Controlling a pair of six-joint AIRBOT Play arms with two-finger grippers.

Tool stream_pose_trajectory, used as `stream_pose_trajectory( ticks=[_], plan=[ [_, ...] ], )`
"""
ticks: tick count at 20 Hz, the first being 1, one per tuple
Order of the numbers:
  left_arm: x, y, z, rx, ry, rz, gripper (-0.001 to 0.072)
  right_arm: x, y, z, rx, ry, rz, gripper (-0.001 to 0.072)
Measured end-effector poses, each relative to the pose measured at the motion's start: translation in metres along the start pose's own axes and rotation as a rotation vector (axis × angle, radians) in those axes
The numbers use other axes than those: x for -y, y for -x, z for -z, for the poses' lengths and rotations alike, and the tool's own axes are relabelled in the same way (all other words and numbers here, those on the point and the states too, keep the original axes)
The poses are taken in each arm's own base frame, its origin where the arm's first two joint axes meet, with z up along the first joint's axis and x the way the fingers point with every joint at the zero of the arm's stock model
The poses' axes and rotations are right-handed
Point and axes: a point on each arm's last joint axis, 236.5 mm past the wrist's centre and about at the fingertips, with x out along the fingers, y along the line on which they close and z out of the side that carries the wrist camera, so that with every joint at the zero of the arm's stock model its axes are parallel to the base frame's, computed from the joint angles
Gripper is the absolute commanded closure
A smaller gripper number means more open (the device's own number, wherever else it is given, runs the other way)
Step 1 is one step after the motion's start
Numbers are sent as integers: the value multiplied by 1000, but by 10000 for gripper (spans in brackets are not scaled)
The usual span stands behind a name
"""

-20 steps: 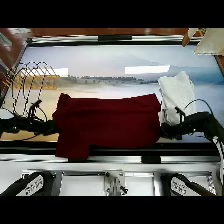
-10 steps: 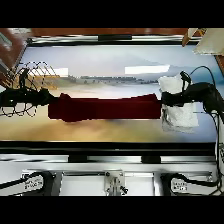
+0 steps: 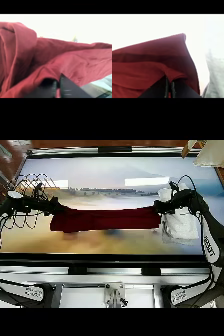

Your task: Fold the shirts.

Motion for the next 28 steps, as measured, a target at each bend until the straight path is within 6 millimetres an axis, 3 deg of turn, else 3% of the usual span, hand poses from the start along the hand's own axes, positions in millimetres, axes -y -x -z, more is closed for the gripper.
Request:
stream_pose_trajectory(
  ticks=[1, 5, 6, 10, 19, 20, 22, 23, 24, 25, 28],
  plan=[
    [-2, -3, 2, -13, 5, -1, -8, 1, -2, 3, -13, 1, 1, 211],
    [4, 5, 0, -47, -13, 13, -13, 1, 11, 0, -5, 56, 27, 145],
    [7, 11, -3, -51, -23, 18, -13, 3, 16, -1, 2, 75, 46, 31],
    [31, 33, -1, -93, -76, 50, -13, 11, 19, 8, -39, 125, 90, 31],
    [98, 59, 23, -121, -238, 82, -12, -3, -15, 26, -117, 62, 7, 37],
    [103, 60, 25, -123, -252, 85, -12, -8, -19, 30, -131, 66, -1, 53],
    [110, 58, 28, -128, -269, 89, -12, -19, -26, 39, -165, 97, -12, 295],
    [112, 58, 30, -130, -276, 91, -12, -24, -29, 47, -194, 111, -18, 470],
    [115, 57, 31, -133, -282, 92, -12, -28, -32, 55, -222, 129, -21, 571],
    [117, 56, 32, -136, -287, 93, -12, -33, -33, 59, -239, 143, -26, 634],
    [120, 54, 34, -139, -297, 96, 19, -39, -26, 66, -261, 187, -18, 634]
  ],
)
